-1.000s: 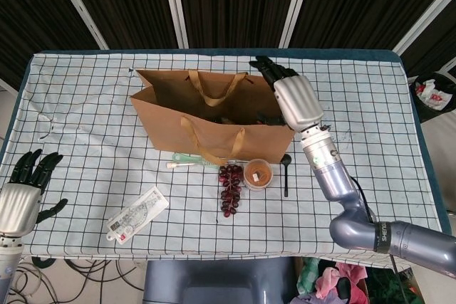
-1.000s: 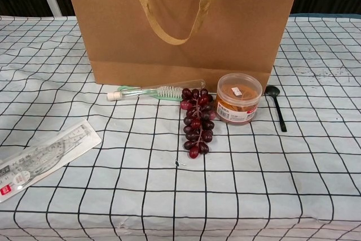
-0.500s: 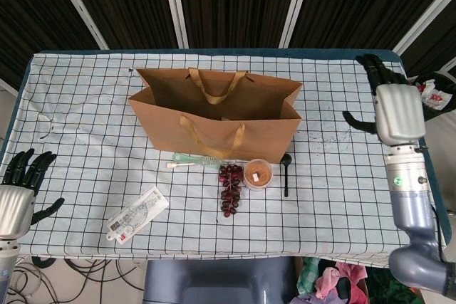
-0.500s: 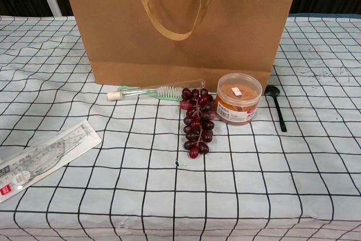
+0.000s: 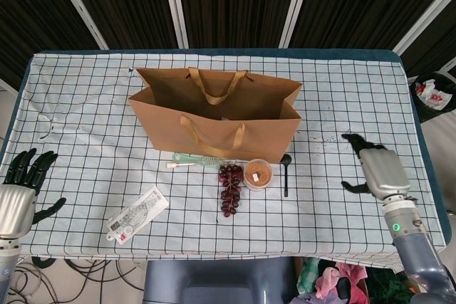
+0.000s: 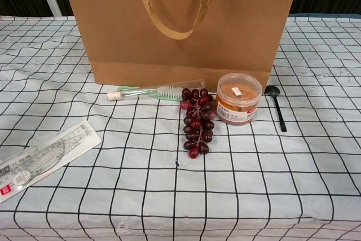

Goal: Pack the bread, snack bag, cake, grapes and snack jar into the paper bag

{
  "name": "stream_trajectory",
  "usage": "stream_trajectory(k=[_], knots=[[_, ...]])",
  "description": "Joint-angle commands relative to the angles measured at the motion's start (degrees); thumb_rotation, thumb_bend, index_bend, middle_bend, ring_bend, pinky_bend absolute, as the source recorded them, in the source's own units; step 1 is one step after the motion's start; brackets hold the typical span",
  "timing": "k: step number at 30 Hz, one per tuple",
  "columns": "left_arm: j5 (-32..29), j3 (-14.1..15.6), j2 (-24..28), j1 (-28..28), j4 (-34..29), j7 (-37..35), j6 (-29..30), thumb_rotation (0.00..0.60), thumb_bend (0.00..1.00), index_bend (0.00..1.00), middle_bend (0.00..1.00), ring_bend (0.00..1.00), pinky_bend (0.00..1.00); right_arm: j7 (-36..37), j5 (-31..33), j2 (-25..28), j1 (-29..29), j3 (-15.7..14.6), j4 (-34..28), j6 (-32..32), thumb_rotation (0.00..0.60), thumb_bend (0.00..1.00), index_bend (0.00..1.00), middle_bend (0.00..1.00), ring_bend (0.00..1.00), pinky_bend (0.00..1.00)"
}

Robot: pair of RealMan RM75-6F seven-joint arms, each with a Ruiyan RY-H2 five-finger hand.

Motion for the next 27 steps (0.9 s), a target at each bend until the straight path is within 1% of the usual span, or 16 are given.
stream_trajectory(k=[1, 4, 7, 12, 15, 19, 22, 27], knots=[[-0.2, -0.2, 0.2, 0.1, -0.1, -0.4, 0.1, 0.600, 0.05, 0.11, 0.13, 0.01, 0.08, 3.4, -6.0, -3.5, 1.7, -2.4, -0.3, -5.5, 0.600, 0.14, 0.13, 0.15, 0.27, 0.28], [-0.4, -0.4, 0.4, 0.2, -0.2, -1.1, 0.5, 0.600, 0.05, 0.11, 0.13, 0.01, 0.08, 4.6, -11.8, -6.9, 2.3, -3.7, 1.2, -7.3, 0.600, 0.14, 0.13, 0.15, 0.27, 0.28], [-0.5, -0.4, 0.5, 0.2, -0.1, -1.3, 0.3, 0.600, 0.05, 0.11, 0.13, 0.01, 0.08, 4.4, -17.8, -11.5, 3.0, -4.6, 4.5, -7.0, 0.600, 0.14, 0.13, 0.15, 0.27, 0.28], [-0.7, -0.5, 0.6, 0.2, -0.3, -1.4, 0.2, 0.600, 0.05, 0.11, 0.13, 0.01, 0.08, -1.5, -26.9, -20.5, 4.3, -6.3, 11.3, -3.8, 0.600, 0.14, 0.13, 0.15, 0.26, 0.28], [-1.0, -0.7, 0.6, 0.3, -0.4, -1.4, 0.2, 0.600, 0.05, 0.11, 0.13, 0.01, 0.08, -4.8, -30.1, -24.9, 5.5, -6.7, 14.2, -3.2, 0.600, 0.14, 0.13, 0.15, 0.25, 0.28], [-1.1, -0.8, 0.7, 0.4, -0.6, -1.5, 0.4, 0.600, 0.05, 0.11, 0.13, 0.01, 0.08, -7.9, -30.2, -29.5, 8.2, -5.8, 16.8, -5.0, 0.600, 0.14, 0.13, 0.15, 0.25, 0.24], [-1.2, -0.8, 0.7, 0.4, -0.6, -1.5, 0.2, 0.600, 0.05, 0.11, 0.13, 0.01, 0.08, -10.3, -29.6, -32.3, 10.2, -4.7, 18.5, -6.1, 0.600, 0.15, 0.13, 0.14, 0.24, 0.23], [-1.4, -0.9, 0.7, 0.4, -0.5, -1.6, 0.1, 0.600, 0.05, 0.11, 0.13, 0.01, 0.08, -14.0, -24.2, -36.6, 13.5, -2.7, 20.9, -9.0, 0.600, 0.14, 0.13, 0.13, 0.22, 0.23]])
